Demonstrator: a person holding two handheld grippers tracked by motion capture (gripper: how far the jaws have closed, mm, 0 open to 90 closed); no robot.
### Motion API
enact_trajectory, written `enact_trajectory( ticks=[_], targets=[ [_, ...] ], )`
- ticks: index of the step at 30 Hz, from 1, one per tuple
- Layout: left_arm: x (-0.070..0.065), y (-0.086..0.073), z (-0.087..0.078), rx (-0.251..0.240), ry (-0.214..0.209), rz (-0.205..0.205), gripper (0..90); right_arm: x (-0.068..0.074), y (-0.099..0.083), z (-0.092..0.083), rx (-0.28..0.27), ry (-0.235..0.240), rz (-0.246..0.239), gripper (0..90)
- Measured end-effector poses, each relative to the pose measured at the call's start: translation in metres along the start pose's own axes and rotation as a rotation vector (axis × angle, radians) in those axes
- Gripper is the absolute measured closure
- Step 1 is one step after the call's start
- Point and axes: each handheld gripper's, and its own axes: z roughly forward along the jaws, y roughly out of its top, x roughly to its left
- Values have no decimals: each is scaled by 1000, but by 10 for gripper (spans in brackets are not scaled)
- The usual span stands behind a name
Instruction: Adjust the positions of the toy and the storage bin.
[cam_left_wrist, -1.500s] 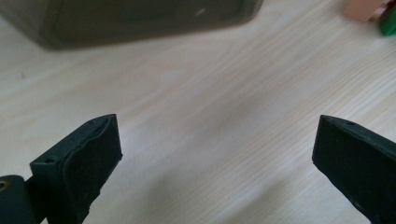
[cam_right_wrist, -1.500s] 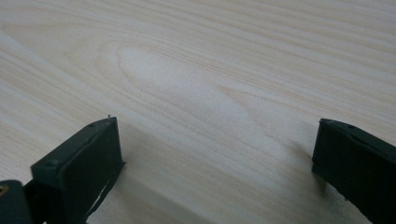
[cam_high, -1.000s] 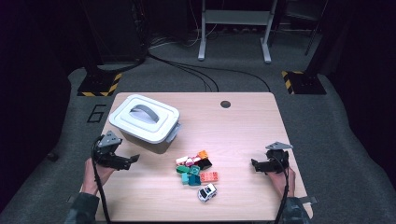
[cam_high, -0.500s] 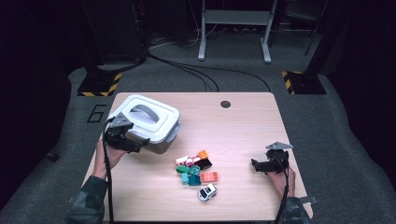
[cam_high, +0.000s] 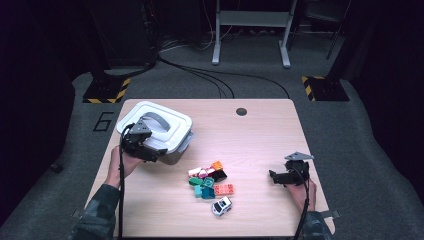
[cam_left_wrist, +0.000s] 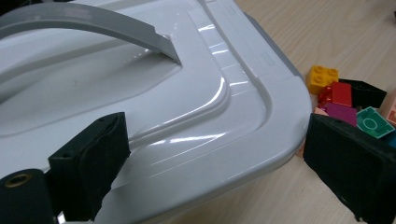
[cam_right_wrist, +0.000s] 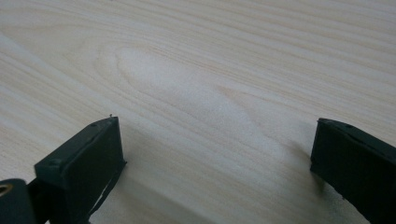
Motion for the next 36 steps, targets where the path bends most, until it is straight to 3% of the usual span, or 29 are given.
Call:
enact_trajectory(
  ticks=[5, 15, 25, 36],
  targets=[
    [-2, 0, 0, -12, -21, 7, 133, 0, 0, 0, -5, 0, -3, 18],
    [-9, 1, 3, -48, -19, 2, 239, -1, 0, 0, -2, 1, -2, 20],
    [-17, 12, 14, -33, 30, 4, 268, 0, 0, 0, -10, -5, 11, 24],
    [-13, 21, 21, -48, 15, -26, 273, 0, 0, 0, -9, -5, 14, 26]
  ],
)
